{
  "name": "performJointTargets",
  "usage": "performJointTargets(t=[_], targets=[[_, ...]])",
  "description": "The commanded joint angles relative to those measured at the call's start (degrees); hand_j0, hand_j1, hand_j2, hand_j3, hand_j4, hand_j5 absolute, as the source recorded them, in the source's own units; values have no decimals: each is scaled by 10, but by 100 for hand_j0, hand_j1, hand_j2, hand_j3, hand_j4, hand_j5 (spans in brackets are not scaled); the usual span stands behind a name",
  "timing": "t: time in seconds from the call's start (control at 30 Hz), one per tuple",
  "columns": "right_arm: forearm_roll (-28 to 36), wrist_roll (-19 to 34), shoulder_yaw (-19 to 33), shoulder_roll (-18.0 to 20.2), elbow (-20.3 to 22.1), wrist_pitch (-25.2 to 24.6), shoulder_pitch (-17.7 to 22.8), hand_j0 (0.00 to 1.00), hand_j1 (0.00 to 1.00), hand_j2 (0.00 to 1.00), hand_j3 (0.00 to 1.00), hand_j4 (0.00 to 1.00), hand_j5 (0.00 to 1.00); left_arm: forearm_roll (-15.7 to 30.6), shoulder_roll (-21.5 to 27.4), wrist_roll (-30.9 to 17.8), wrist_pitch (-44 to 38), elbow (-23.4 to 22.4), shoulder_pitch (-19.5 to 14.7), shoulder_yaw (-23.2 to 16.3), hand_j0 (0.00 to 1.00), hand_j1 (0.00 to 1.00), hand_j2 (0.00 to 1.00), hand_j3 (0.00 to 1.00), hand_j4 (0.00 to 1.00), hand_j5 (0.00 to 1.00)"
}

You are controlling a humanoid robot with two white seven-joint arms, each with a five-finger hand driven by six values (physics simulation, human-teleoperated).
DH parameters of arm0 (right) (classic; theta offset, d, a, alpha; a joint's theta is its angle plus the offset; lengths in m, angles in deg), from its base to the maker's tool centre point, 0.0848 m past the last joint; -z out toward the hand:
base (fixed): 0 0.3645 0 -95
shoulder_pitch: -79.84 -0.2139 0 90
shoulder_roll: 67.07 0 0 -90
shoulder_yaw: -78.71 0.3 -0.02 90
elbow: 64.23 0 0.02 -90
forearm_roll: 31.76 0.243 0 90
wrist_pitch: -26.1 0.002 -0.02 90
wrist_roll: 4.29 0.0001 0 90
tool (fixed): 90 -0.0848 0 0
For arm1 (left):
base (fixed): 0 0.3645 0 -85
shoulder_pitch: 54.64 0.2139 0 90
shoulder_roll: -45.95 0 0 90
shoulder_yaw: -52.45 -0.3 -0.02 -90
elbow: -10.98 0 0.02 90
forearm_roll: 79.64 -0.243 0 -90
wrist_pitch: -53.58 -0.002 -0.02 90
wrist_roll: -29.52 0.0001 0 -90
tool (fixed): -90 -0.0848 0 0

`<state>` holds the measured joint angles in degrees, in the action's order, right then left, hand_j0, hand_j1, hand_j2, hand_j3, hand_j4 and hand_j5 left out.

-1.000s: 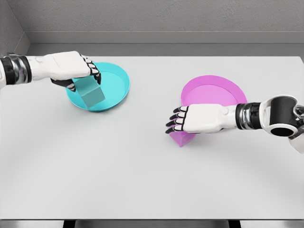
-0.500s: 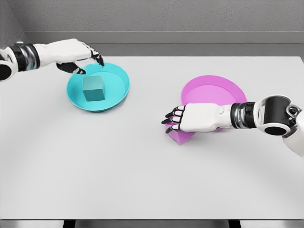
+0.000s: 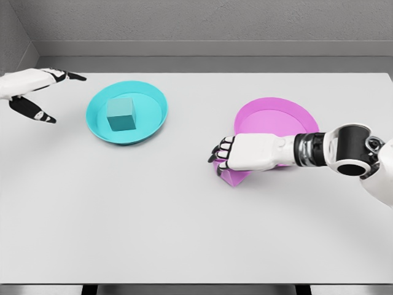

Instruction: Place the blocks in the corresponding plates according to their colors

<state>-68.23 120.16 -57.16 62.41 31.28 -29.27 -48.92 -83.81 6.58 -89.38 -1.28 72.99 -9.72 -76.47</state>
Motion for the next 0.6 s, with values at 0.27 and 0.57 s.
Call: performJointTargets(t=[0.27,0.57], targets=[[26,5,7,-4,0,4,-1,65,65,65,65,65,65,9,3,1,-1,15,0,1,100,100,100,100,100,100],[78,5,54,-3,-1,4,-1,65,65,65,65,65,65,9,1,1,-1,15,1,-1,100,100,100,100,100,100]])
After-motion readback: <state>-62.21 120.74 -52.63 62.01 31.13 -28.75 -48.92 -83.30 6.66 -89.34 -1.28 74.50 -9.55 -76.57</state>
